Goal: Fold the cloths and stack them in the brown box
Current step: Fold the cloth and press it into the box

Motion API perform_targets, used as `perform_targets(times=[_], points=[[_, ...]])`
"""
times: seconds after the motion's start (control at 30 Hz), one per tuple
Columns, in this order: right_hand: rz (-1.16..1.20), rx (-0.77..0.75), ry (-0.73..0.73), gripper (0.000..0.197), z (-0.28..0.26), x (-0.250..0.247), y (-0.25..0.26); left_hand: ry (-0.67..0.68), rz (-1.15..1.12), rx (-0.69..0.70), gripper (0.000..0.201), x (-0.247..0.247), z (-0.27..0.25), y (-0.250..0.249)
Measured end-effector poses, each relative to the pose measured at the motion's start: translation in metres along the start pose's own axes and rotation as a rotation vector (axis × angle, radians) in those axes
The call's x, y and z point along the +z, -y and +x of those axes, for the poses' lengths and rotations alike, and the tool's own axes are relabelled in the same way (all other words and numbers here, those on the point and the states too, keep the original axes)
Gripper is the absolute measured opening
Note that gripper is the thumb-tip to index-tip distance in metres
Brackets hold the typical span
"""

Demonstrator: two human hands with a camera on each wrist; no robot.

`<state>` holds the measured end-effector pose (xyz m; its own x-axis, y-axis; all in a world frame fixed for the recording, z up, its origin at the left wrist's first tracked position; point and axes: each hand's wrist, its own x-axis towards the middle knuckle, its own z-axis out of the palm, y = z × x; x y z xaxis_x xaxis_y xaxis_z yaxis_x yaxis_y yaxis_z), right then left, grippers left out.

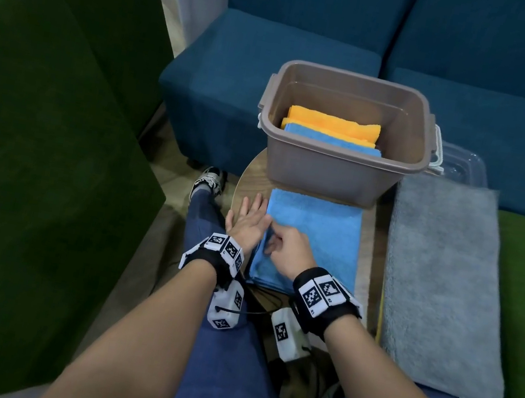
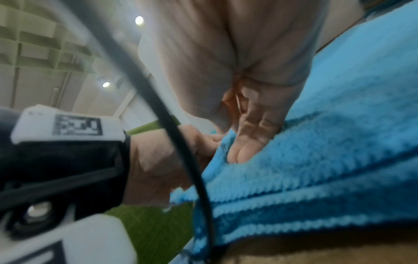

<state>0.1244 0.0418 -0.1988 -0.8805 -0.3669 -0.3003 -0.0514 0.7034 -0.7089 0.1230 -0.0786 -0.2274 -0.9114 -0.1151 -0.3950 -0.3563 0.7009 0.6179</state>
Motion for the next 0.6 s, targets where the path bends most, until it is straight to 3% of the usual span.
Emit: perform_targets(times=[0.1,0.17,0.27,0.47,0.53,0.6], points=[[-0.090,-0.048,0.059,0.046,-0.004,0.003,-0.002,0.032,0.016,0.022,0.051,-0.003,-0.002,-0.001],[-0.303,-0.063,0.067,0.059,-0.012,0.005,-0.008,0.042,0.071,0.018,0.056,-0.005,-0.004,-0.002],[-0.516,-0.061,0.049,0.062,-0.025,-0.002,-0.030,0.032,0.186,0.001,0.063,-0.004,-0.004,-0.005],[-0.422,0.254,-0.030,0.058,-0.037,-0.042,-0.079,0.049,0.248,-0.004,0.063,-0.004,-0.008,-0.011],[-0.384,0.298,-0.055,0.060,-0.039,-0.045,-0.081,0.058,0.277,-0.051,0.068,-0.007,-0.008,-0.020],[-0.407,0.303,-0.051,0.064,-0.039,-0.040,-0.077,-0.025,0.325,-0.060,0.077,-0.008,-0.011,-0.035]])
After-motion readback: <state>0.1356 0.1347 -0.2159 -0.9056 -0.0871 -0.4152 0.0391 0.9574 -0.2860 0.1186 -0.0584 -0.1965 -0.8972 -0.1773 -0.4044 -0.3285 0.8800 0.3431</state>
